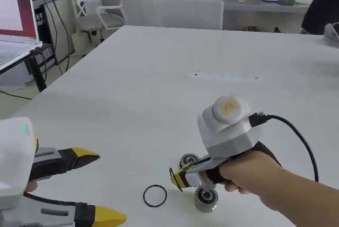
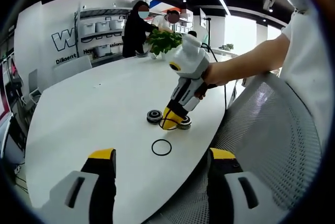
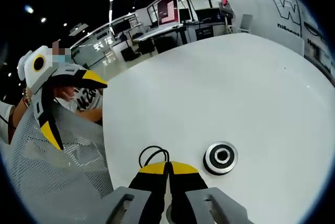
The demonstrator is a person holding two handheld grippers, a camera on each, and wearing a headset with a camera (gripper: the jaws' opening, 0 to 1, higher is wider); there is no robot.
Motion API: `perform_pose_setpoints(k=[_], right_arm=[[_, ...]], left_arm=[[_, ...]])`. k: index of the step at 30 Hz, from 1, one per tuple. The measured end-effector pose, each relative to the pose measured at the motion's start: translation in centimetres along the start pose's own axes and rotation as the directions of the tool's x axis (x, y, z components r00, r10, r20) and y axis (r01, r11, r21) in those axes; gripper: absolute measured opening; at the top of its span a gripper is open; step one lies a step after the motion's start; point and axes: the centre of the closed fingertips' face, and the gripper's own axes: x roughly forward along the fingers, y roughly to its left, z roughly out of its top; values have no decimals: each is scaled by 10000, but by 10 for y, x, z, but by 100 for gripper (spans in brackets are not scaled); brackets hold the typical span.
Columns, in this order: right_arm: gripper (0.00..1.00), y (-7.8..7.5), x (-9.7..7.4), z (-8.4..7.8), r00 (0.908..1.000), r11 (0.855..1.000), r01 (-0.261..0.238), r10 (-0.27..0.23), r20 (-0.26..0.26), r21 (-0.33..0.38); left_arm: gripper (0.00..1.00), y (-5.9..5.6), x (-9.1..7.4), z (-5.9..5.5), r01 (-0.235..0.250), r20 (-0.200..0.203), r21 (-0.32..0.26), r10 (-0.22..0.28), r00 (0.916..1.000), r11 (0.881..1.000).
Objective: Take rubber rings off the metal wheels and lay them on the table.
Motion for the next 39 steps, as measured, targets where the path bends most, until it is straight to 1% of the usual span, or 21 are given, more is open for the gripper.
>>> perform_pose_setpoints(k=[2, 8, 13, 16, 21, 23, 25, 27, 29, 31, 33, 37, 39], right_arm=[[0, 1, 2, -3, 9999, 9997, -96, 95, 41, 213], [0, -3, 5, -12, 9999, 9999, 18, -17, -116, 104], [0, -4, 5, -11, 10000, 9997, -4, 5, -45, 262], [0, -5, 4, -11, 10000, 9996, 19, -20, 17, 283], [0, -10, 0, -10, 9999, 9992, 44, -50, 145, 409], [0, -11, -2, -9, 9998, 9986, -2, -10, 221, 521], [2, -9, -5, -8, 9995, 9985, -148, 133, 303, 523], [2, -11, -10, -7, 9991, 9986, -150, 129, 416, 508], [2, -15, -15, -3, 9983, 9988, -39, 11, 577, 485], [3, -23, -20, 1, 9969, 9990, 347, -366, 692, 277], [3, -28, -27, 5, 9951, 9986, 462, -482, 864, 250], [5, -36, -42, 20, 9851, 9963, 522, -627, 1604, 687], [5, -40, -49, 25, 9798, 9954, 623, -749, 1854, 730]], left_arm=[[69, 1, 0, -1, -18, 1, -128, 18, 10000, 9999], [68, 0, 1, -2, 58, -34, -241, -59, 10000, 9997], [68, 0, 2, -3, 44, -31, -419, -46, 10000, 9991], [67, -1, 3, -4, 154, -66, -561, -158, 9999, 9983], [67, -2, 3, -3, 183, -45, -539, -185, 9998, 9984], [67, -2, 3, -3, 161, 5, -575, -161, 9999, 9982], [67, -2, 3, -4, 158, -52, -574, -161, 9999, 9982], [67, -2, 3, -4, 164, -112, -540, -170, 9998, 9984], [67, -2, 3, -4, 176, -123, -508, -183, 9998, 9986], [67, -3, 3, -4, 175, -89, -506, -180, 9998, 9986], [67, -2, 3, -4, 144, -104, -516, -150, 9998, 9986], [66, -1, 2, -4, 93, -167, -350, -99, 9998, 9993], [67, -1, 2, -3, 120, -166, -161, -123, 9998, 9998]])
